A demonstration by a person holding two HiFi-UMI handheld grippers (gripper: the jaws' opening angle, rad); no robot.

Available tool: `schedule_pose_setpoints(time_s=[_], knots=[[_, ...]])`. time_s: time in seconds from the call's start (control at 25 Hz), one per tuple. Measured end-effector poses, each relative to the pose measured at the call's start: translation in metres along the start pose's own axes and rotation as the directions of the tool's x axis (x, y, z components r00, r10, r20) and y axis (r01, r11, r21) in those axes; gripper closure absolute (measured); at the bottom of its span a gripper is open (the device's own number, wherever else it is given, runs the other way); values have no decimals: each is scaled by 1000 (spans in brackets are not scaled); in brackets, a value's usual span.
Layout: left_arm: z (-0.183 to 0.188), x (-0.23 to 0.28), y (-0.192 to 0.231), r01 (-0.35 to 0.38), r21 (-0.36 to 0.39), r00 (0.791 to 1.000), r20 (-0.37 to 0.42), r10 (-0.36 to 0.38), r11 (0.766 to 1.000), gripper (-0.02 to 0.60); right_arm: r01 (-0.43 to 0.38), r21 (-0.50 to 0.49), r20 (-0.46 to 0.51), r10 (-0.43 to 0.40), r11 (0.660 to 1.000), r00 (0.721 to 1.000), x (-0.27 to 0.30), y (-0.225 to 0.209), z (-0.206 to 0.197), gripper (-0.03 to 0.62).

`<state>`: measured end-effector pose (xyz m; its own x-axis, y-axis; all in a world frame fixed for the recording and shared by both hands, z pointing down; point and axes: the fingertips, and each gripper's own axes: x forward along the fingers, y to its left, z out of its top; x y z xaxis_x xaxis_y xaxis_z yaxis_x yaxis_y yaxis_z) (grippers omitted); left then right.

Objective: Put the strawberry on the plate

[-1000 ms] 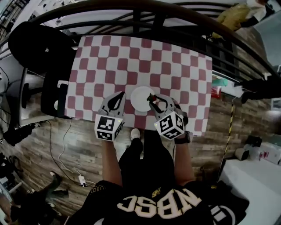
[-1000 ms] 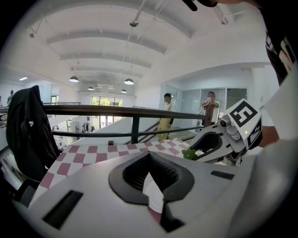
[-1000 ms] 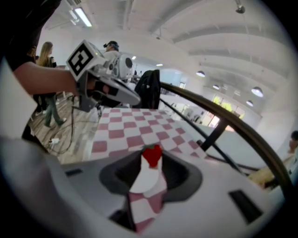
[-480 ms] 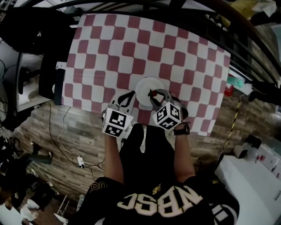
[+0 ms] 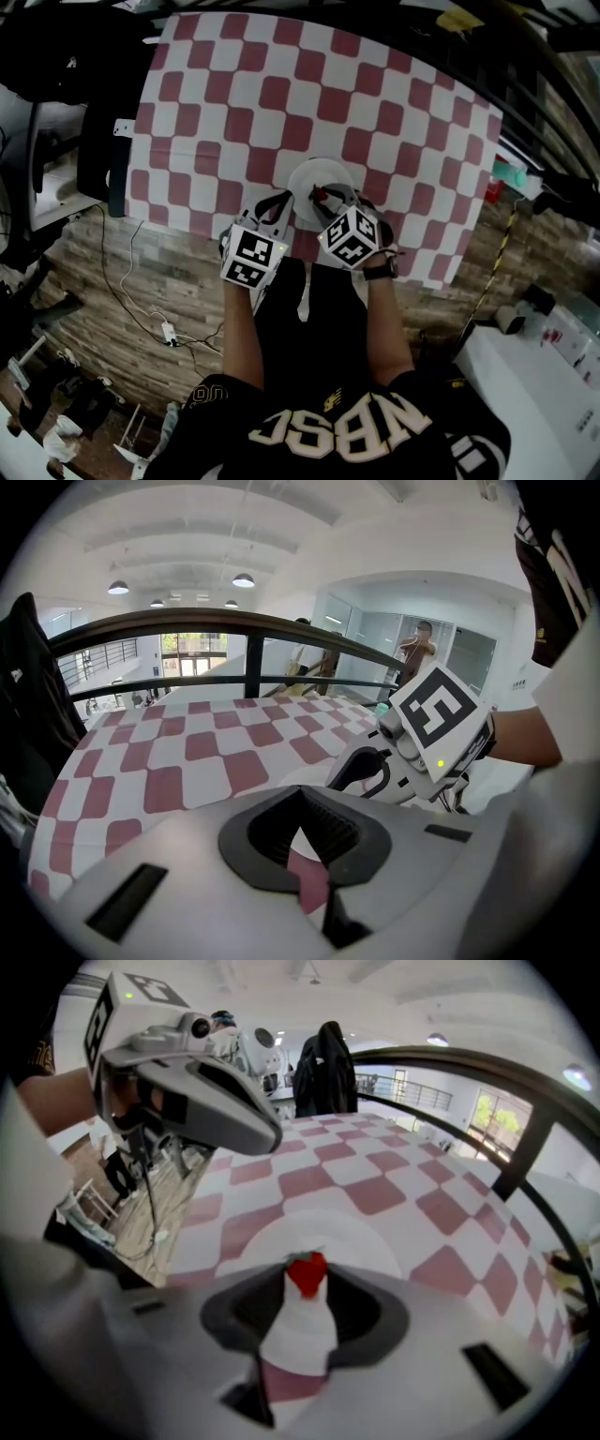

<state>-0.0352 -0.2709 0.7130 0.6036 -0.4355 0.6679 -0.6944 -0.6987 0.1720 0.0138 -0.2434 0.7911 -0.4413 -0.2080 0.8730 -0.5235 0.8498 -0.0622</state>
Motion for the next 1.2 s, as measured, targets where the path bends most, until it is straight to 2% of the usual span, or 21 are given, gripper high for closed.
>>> schedule_pose_setpoints(time_s=[0.16,0.36,0.56,0.8,1.04,1.2], knots=[[2,-2,2,-6,-6,1000,6,6,1000,568,-15,43,-14,15,999,1000,2,0,-4,450],[13,-7,-1,-2,-29,999,39,3,1000,568,7,22,-58,-6,1000,998,7,-4,-11,450],[31,-16,0,2,-19,997,80,0,1000,568,30,22,-5,-30,999,1000,-8,-10,6,448],[64,-44,-2,-8,-27,989,148,12,1000,568,73,22,95,-75,997,993,-55,-9,38,448],[139,-69,5,-41,14,959,281,36,999,568,175,64,250,-186,982,950,-115,-42,91,450],[183,-95,13,-60,-38,924,376,70,997,568,266,74,341,-275,961,899,-168,-57,136,450]])
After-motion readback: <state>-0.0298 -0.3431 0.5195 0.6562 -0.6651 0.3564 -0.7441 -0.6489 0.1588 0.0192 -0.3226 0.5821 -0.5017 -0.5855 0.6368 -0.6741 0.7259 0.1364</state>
